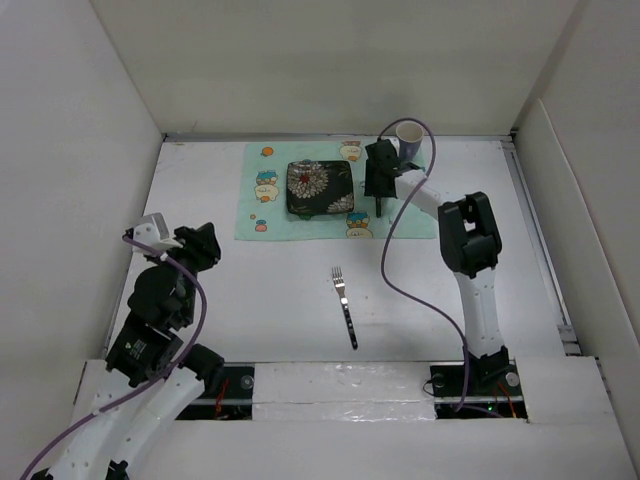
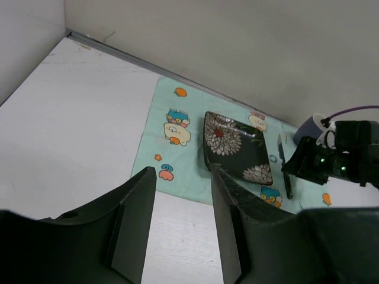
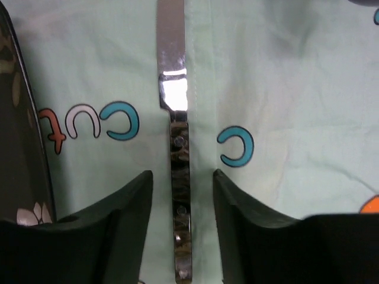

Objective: Set the dinner table for one person

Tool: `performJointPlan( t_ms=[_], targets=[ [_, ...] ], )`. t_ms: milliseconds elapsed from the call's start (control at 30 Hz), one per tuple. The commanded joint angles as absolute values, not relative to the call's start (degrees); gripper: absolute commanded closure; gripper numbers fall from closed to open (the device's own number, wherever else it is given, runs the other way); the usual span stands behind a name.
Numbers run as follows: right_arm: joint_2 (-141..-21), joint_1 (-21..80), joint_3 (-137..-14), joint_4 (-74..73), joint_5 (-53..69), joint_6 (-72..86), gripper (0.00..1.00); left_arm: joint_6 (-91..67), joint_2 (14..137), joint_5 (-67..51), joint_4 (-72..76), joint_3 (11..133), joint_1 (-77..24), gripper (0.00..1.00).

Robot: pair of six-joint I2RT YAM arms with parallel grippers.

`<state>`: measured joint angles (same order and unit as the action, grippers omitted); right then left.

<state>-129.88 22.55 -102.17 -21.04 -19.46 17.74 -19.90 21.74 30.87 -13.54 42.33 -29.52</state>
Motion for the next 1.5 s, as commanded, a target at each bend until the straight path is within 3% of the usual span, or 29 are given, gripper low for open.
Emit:
performJointPlan(
  t_ms=[0, 33, 167, 300, 400, 533, 600, 667, 700, 800, 900, 1067, 1133, 1467],
  targets=[
    [-121.6, 22.8, -101.3, -20.7, -20.2, 18.4, 0.4, -20.5, 25.2, 30.9, -12.4, 42.7, -29.4, 0.6],
    [-119.5, 22.9, -99.9, -19.6, -20.9, 18.7, 0.38, -20.7, 26.2, 30.8, -12.2, 42.8, -29.4, 0.59],
    [-107.7, 25.3, -90.6, -14.5, -19.3, 21.1, 0.35, -23.9, 36.4, 28.1, -16.3, 46.8, -29.4, 0.72],
    [-89.9, 29.7, -69.5, -0.6, -20.6, 26.0, 1.0, -27.7, 44.6, 20.9, -18.6, 50.4, -29.4, 0.82],
    [-75.9, 33.0, -54.3, 6.7, -20.1, 30.1, 1.0, -30.1, 48.8, 17.6, -16.9, 50.7, -33.1, 0.95],
    [-60.8, 35.6, -41.6, 7.4, -16.7, 32.7, 1.0, -37.6, 56.8, 19.9, -15.0, 51.1, -41.5, 0.97],
    [-53.5, 36.1, -38.1, 5.6, -16.7, 33.0, 0.97, -40.9, 64.8, 29.9, -16.3, 54.1, -52.6, 0.93],
    [-48.2, 35.3, -37.4, 1.8, -17.0, 32.8, 0.87, -48.5, 74.6, 38.1, -22.3, 59.9, -61.6, 0.79],
    [-46.5, 35.3, -37.9, 0.5, -16.9, 32.3, 0.73, -51.9, 77.9, 39.1, -24.4, 61.9, -63.0, 0.76],
    [-41.2, 32.9, -38.7, -5.2, -17.1, 32.2, 0.56, -62.2, 87.6, 38.8, -30.3, 66.1, -66.3, 0.71],
    [-36.3, 29.4, -37.9, -5.3, -13.5, 32.1, 0.52, -68.9, 93.5, 36.7, -30.0, 67.5, -69.1, 0.63],
    [-31.4, 23.7, -35.9, -5.6, -6.0, 33.5, 0.52, -73.2, 96.1, 31.7, -26.7, 64.6, -70.2, 0.57],
    [-30.3, 25.7, -35.9, -6.5, -8.8, 33.1, 0.52, -76.1, 96.9, 31.2, -27.7, 63.6, -71.4, 0.54],
    [-29.7, 26.9, -35.4, -5.2, -6.9, 33.0, 0.52, -84.6, 100.3, 31.9, -36.0, 63.7, -74.7, 0.56]
  ],
)
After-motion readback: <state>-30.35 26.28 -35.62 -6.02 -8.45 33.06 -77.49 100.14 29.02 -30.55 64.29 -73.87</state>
